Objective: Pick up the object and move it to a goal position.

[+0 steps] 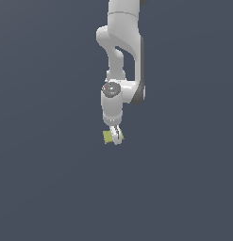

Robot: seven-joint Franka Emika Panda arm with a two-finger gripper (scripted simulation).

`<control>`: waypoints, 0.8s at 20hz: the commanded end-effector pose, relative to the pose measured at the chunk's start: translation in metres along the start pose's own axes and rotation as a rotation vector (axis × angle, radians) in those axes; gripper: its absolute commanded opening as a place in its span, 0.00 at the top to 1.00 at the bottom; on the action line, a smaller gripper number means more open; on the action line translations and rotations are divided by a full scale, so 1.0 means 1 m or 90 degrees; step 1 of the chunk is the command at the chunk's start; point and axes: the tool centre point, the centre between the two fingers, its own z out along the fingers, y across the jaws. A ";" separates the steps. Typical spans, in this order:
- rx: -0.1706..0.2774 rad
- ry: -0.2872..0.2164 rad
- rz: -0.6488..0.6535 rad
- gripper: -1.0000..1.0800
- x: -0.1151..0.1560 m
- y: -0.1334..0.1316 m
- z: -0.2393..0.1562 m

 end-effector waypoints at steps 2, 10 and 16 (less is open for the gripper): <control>-0.001 0.000 0.001 0.04 0.000 0.001 0.017; 0.000 0.000 0.002 0.04 0.000 0.001 0.036; 0.000 0.000 0.002 1.00 0.000 0.001 0.036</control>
